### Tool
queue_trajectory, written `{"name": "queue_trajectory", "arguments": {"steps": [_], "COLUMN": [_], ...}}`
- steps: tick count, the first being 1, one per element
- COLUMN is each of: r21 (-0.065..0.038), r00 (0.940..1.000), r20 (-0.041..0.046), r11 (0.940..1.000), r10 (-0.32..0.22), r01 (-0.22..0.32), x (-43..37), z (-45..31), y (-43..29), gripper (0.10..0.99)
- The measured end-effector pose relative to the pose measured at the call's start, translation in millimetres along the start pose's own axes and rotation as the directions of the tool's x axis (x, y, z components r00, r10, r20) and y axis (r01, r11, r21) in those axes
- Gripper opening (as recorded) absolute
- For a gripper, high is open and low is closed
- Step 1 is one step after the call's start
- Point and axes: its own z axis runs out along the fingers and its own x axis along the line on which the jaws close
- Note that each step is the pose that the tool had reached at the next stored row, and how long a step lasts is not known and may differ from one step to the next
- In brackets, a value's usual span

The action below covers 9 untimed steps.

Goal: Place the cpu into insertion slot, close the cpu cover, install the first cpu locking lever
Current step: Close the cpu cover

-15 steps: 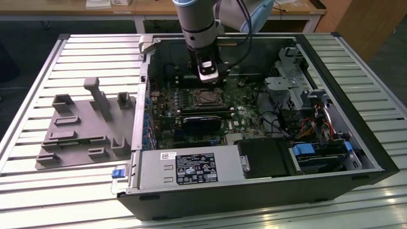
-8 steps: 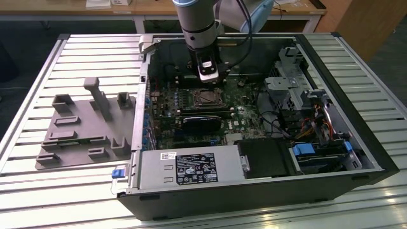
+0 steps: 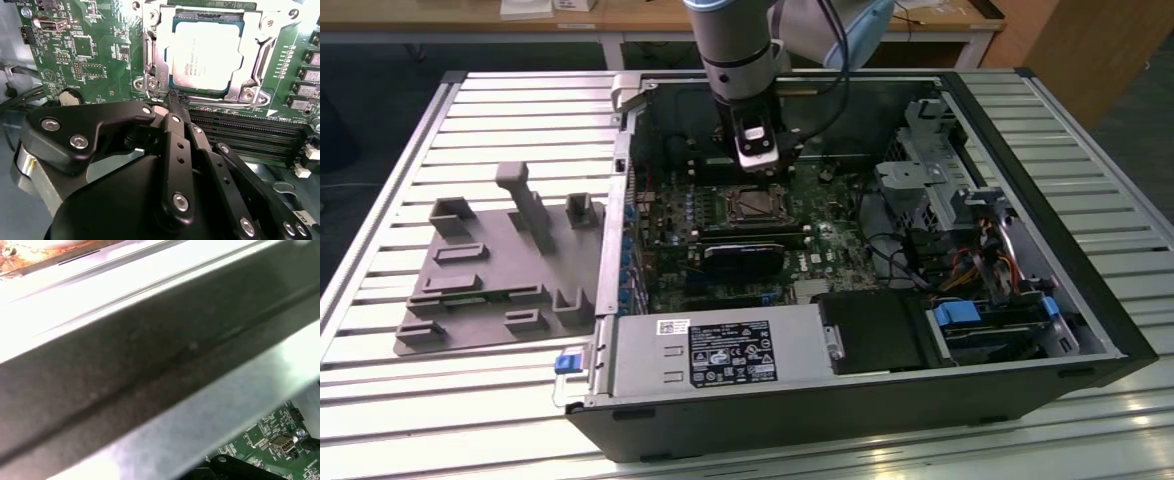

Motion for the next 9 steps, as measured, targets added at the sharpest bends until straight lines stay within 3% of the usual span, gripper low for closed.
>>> {"name": "queue_trajectory", "arguments": {"steps": [9], "r21": [0.004], "r00": [1.0000], "r20": [0.0028], "r11": [1.0000], "r10": [0.004], "r01": [-0.004], "x": [-2.5], "z": [-14.3], "y": [2.6], "gripper": [0.102]}}
